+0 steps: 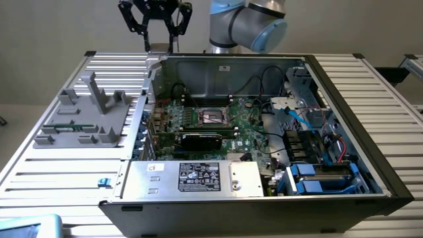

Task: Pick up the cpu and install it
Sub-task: 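Pick up the cpu and move it towards the insertion slot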

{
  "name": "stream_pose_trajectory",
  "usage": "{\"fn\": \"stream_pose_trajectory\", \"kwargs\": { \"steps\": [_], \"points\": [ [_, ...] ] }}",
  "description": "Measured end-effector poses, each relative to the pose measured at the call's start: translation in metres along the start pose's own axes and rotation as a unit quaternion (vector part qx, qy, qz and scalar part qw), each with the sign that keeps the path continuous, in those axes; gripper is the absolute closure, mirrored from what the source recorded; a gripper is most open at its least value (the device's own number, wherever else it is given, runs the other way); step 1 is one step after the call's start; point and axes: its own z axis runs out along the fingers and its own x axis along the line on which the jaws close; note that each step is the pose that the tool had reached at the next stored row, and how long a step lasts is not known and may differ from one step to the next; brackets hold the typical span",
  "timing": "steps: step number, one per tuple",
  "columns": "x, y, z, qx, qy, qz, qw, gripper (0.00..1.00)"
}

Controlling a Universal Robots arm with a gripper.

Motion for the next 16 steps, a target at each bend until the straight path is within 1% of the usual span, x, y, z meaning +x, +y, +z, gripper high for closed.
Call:
{"fn": "stream_pose_trajectory", "kwargs": {
  "steps": [6, 7, 8, 9, 10, 14, 15, 16],
  "points": [
    [-0.026, -0.0011, -0.0022, 0.0, -0.0002, 0.0, 1.0, 0.44],
    [-0.03, -0.0012, -0.0025, 0.0, -0.0007, 0.0, 1.0, 0.44],
    [-0.033, -0.0013, -0.0027, 0.0002, -0.0019, 0.0, 1.0, 0.44],
    [-0.035, -0.0014, -0.0027, 0.0005, -0.004, 0.0, 1.0, 0.44],
    [-0.037, -0.0015, -0.0027, 0.001, -0.0074, 0.0, 1.0, 0.44],
    [-0.042, -0.0017, -0.0019, 0.0023, -0.0241, -0.001, 0.9997, 0.44],
    [-0.043, -0.0018, -0.0015, 0.0027, -0.0272, -0.001, 0.9996, 0.44],
    [-0.045, -0.0019, -0.0012, 0.0031, -0.0294, -0.001, 0.9996, 0.44]
  ]
}}
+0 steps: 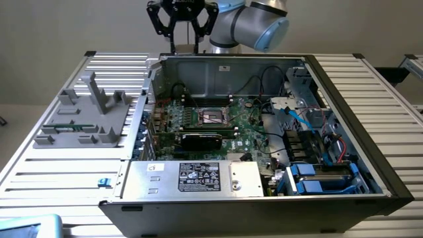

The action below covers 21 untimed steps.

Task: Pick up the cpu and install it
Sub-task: 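Pick up the cpu and move it towards the insertion slot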

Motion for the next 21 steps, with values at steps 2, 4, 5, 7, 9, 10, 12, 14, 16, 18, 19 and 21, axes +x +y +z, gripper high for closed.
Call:
{"fn": "stream_pose_trajectory", "kwargs": {
  "steps": [2, 4, 5, 7, 9, 10, 12, 14, 16, 18, 19, 21],
  "points": [
    [-0.004, -0.0002, 0.0013, 0.0007, -0.0031, 0.0, 1.0, 0.44],
    [-0.009, -0.0005, 0.003, 0.0013, -0.0048, 0.0, 1.0, 0.44],
    [-0.012, -0.0007, 0.004, 0.0015, -0.0051, 0.0, 1.0, 0.44],
    [-0.02, -0.0011, 0.0063, 0.0019, -0.0052, 0.0, 1.0, 0.44],
    [-0.027, -0.0016, 0.0085, 0.0022, -0.0052, 0.0, 1.0, 0.44],
    [-0.031, -0.0018, 0.0097, 0.0022, -0.0052, 0.0, 1.0, 0.44],
    [-0.036, -0.0021, 0.0123, 0.0023, -0.0052, 0.0, 1.0, 0.44],
    [-0.039, -0.0024, 0.0156, 0.0023, -0.0053, 0.0, 1.0, 0.44],
    [-0.042, -0.0027, 0.0191, 0.0023, -0.0053, 0.0, 1.0, 0.44],
    [-0.047, -0.003, 0.0223, 0.0026, -0.0052, 0.0, 1.0, 0.44],
    [-0.051, -0.0032, 0.0239, 0.0026, -0.0053, 0.0, 1.0, 0.44],
    [-0.057, -0.0037, 0.0267, 0.0027, -0.0052, 0.0, 1.0, 0.44]
  ]
}}
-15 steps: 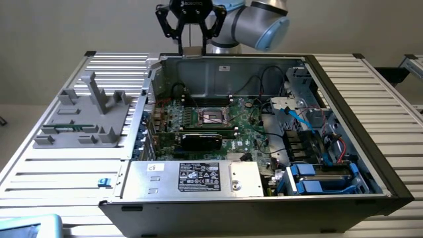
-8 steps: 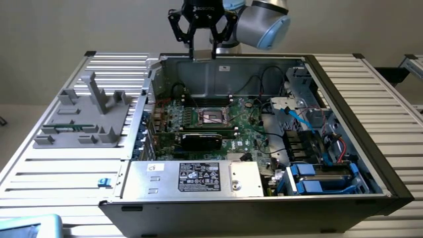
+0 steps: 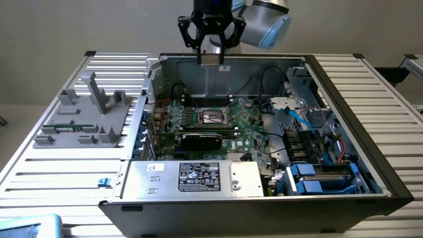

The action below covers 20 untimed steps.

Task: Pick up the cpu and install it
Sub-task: 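Pick up the cpu and move it towards the insertion slot, then place the cpu into insertion slot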

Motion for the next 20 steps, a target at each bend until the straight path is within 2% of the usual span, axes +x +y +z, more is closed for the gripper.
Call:
{"fn": "stream_pose_trajectory", "kwargs": {
  "steps": [4, 10, 20],
  "points": [
    [-0.008, -0.0003, 0.0073, 0.0, 0.0002, 0.001, 1.0, 0.44],
    [-0.011, 0.0003, 0.0169, 0.0, 0.0021, 0.002, 1.0, 0.44],
    [-0.011, 0.0003, 0.0169, 0.0, 0.0024, 0.002, 1.0, 0.44]
  ]
}}
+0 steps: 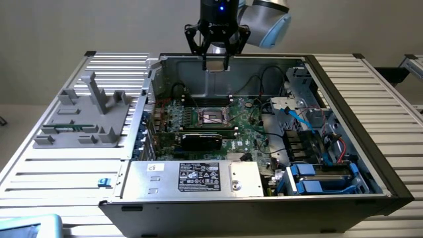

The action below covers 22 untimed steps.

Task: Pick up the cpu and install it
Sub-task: 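Place the cpu into insertion slot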

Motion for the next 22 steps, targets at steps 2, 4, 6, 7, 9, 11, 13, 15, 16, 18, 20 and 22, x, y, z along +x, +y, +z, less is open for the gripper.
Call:
{"fn": "stream_pose_trajectory", "kwargs": {
  "steps": [2, 4, 6, 7, 9, 11, 13, 15, 16, 18, 20, 22],
  "points": [
    [0.0, 0.0, 0.0, 0.0, 0.0, 0.0, 1.0, 0.44],
    [0.0, 0.0, 0.0, 0.0, 0.0, 0.0, 1.0, 0.44],
    [0.0, 0.0, 0.0, 0.0, 0.0, 0.0, 1.0, 0.44],
    [0.0, 0.0, 0.0, 0.0, -0.0001, 0.003, 1.0, 0.44],
    [0.0, 0.0, 0.0002, -0.0002, -0.0008, 0.019, 0.9998, 0.44],
    [0.0, 0.0, 0.0004, -0.0005, -0.0015, 0.035, 0.9994, 0.44],
    [0.0, 0.0, 0.0005, -0.0007, -0.0022, 0.053, 0.9986, 0.44],
    [0.0, 0.0, 0.0007, -0.001, -0.0029, 0.069, 0.9976, 0.44],
    [0.0, 0.0, 0.0008, -0.0011, -0.0033, 0.078, 0.997, 0.44],
    [0.0, 0.0, 0.001, -0.0013, -0.004, 0.094, 0.9955, 0.44],
    [0.0, -0.0001, 0.0012, -0.0016, -0.0047, 0.111, 0.9938, 0.44],
    [0.0, -0.0001, 0.0014, -0.0018, -0.0054, 0.128, 0.9918, 0.44]
  ]
}}
